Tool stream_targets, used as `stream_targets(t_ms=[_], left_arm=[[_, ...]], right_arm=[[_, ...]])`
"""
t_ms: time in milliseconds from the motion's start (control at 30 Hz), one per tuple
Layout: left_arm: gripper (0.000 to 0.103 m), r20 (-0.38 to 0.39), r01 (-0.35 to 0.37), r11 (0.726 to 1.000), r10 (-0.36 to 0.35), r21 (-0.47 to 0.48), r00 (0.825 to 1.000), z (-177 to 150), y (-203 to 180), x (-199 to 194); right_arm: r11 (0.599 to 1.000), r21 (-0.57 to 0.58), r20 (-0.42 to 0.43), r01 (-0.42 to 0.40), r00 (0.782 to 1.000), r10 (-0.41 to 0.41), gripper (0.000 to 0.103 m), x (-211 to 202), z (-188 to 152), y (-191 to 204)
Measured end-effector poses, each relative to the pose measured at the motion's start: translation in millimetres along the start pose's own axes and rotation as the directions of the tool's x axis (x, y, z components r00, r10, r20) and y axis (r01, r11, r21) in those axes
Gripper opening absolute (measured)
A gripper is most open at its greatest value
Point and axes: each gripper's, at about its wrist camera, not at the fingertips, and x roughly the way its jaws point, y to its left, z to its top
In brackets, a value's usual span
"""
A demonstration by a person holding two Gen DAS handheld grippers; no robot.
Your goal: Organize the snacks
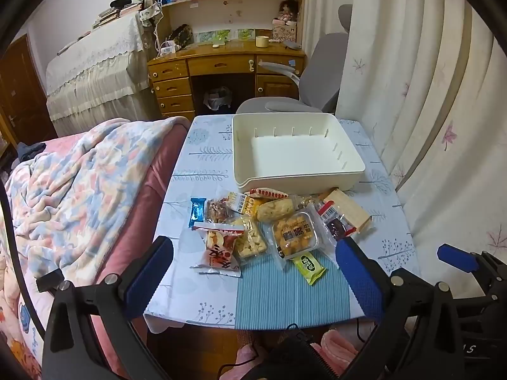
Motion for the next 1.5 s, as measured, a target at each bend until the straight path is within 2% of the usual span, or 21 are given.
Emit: stream_targets(t_ms=[567, 833, 1000, 1233, 1500], left_arm=[[0.102, -0.010, 0.034, 0.999, -0.033, 0.007, 0.999, -4.9, -10.7, 1.3], [0.099, -0.004, 0.037, 0.999, -0.037, 0.011, 0.999, -6.3, -19.2, -0.4], [0.099, 0.002, 0.032, 0.999, -0.033, 0.012, 0.999, -6.0, -26.8, -4.2], [0.099, 0.004, 0.018, 1.000, -0.018, -0.021, 1.000, -8.7, -42.7, -6.4], [0.099, 0.001, -0.010, 0.997, 0.010, -0.077, 1.000, -16.7, -42.4, -2.5]], right_arm=[[1.000, 0.003, -0.015, -0.009, 1.000, 0.009, 0.098, -2.2, 4.0, -4.9], [0.999, -0.029, -0.022, -0.016, 1.000, 0.016, 0.098, -3.6, -6.5, -12.1], [0.998, -0.056, 0.005, -0.014, 1.000, 0.015, 0.098, -8.3, -3.4, -18.6], [0.992, -0.128, 0.033, -0.005, 0.999, 0.009, 0.098, -13.4, 1.4, -24.9], [0.984, -0.177, 0.048, -0.016, 0.999, 0.025, 0.098, -11.5, 0.7, -32.8]])
